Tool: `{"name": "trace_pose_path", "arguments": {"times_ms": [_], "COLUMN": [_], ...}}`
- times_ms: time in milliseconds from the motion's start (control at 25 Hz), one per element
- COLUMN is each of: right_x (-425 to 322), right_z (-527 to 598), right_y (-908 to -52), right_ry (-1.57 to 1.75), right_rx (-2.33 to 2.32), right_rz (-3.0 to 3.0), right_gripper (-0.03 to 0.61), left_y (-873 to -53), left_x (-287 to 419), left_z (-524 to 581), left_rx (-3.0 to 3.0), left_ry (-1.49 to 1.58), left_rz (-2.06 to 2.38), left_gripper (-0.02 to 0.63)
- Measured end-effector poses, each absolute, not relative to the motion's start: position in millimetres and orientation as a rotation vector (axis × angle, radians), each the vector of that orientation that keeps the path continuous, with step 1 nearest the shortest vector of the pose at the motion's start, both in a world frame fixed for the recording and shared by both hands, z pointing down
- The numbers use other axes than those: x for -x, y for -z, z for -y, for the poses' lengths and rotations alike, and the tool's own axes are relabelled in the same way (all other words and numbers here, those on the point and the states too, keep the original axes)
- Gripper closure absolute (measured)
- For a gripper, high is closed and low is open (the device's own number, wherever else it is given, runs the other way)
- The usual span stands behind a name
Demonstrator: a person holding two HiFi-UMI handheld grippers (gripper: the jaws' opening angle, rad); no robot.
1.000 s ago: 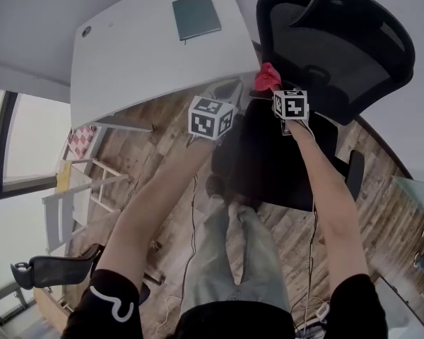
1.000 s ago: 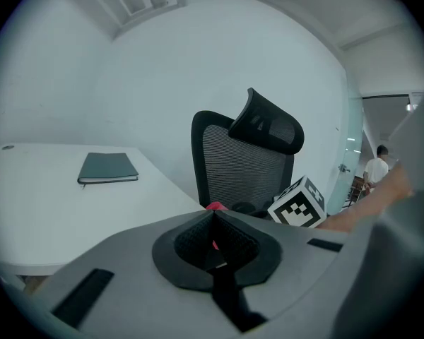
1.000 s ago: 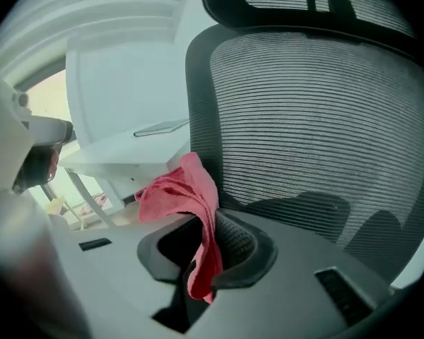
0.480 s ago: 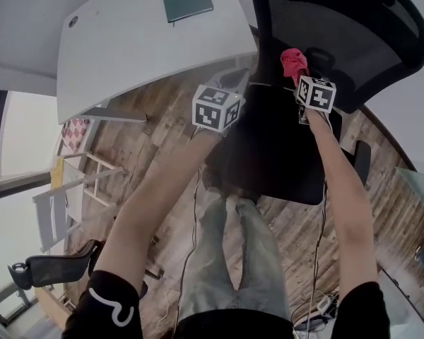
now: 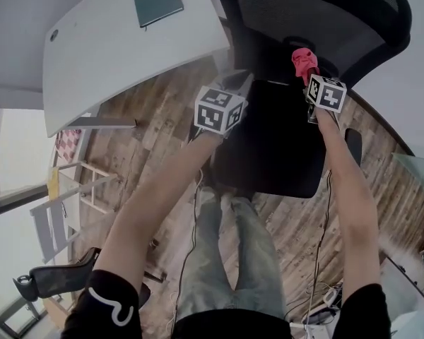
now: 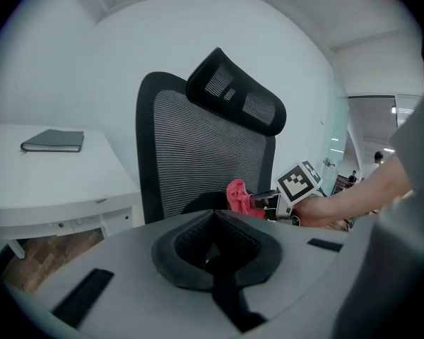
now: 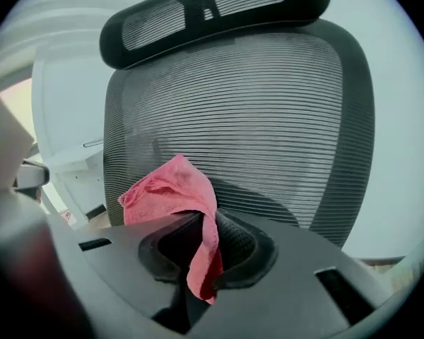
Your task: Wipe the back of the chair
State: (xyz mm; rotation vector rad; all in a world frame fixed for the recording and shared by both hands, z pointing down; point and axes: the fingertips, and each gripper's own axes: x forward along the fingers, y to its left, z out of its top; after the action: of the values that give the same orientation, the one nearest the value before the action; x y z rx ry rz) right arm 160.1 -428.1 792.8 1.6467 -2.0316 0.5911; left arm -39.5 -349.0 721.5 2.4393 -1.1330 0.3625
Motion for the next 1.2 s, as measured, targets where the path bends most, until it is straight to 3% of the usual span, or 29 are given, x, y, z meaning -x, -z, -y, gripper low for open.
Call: {"name": "trace_pose_path", "arguments": {"times_ms": [640, 1200], "right_x": [-288.8, -345.7], "right_z": [404.0, 378.7], "right_y": [-783.8, -783.6], "right_ry": [-0.595, -0.577], "right_rx": [-1.823, -1.863], "right_rz": [1.872, 1.817], "right_gripper": [0.512, 0.514], "left_y": [-719.8, -725.0], "left_x": [-28.6, -25.5], "left_z": [345.3, 332.8], "left_rx": [-2.492, -2.49], "left_ry": [-0.388, -0.378], "left_rz": [1.035, 1.063], "left_gripper": [0.589, 0.589]}}
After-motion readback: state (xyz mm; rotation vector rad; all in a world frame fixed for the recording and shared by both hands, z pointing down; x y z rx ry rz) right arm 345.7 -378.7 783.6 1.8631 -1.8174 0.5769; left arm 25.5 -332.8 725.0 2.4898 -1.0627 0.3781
